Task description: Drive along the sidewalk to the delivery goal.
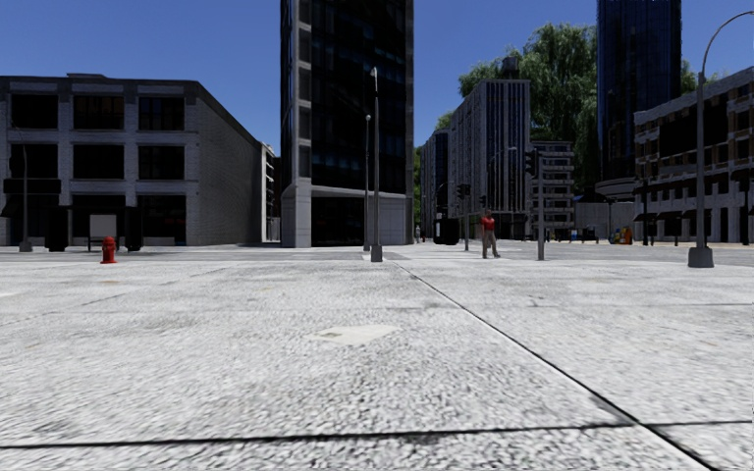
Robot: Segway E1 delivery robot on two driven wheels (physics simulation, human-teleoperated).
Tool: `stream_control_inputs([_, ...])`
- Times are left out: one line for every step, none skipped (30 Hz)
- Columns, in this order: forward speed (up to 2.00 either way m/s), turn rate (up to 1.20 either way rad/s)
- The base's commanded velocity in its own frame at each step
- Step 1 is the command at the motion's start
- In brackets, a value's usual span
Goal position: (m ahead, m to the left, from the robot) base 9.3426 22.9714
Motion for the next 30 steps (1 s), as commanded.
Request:
stream_control_inputs([1.11,0.22])
stream_control_inputs([1.11,0.24])
stream_control_inputs([1.12,0.27])
stream_control_inputs([1.12,0.28])
stream_control_inputs([1.12,0.28])
stream_control_inputs([1.13,0.29])
stream_control_inputs([1.14,0.3])
stream_control_inputs([1.17,0.31])
stream_control_inputs([1.17,0.31])
stream_control_inputs([1.24,0.33])
stream_control_inputs([1.26,0.35])
stream_control_inputs([1.27,0.37])
stream_control_inputs([1.27,0.37])
stream_control_inputs([1.27,0.38])
stream_control_inputs([1.28,0.38])
stream_control_inputs([1.3,0.39])
stream_control_inputs([1.3,0.39])
stream_control_inputs([1.35,0.39])
stream_control_inputs([1.42,0.39])
stream_control_inputs([1.49,0.39])
stream_control_inputs([1.49,0.39])
stream_control_inputs([1.52,0.39])
stream_control_inputs([1.57,0.39])
stream_control_inputs([1.57,0.39])
stream_control_inputs([1.63,0.39])
stream_control_inputs([1.68,0.39])
stream_control_inputs([1.71,0.39])
stream_control_inputs([1.71,0.39])
stream_control_inputs([1.74,0.39])
stream_control_inputs([1.77,0.39])
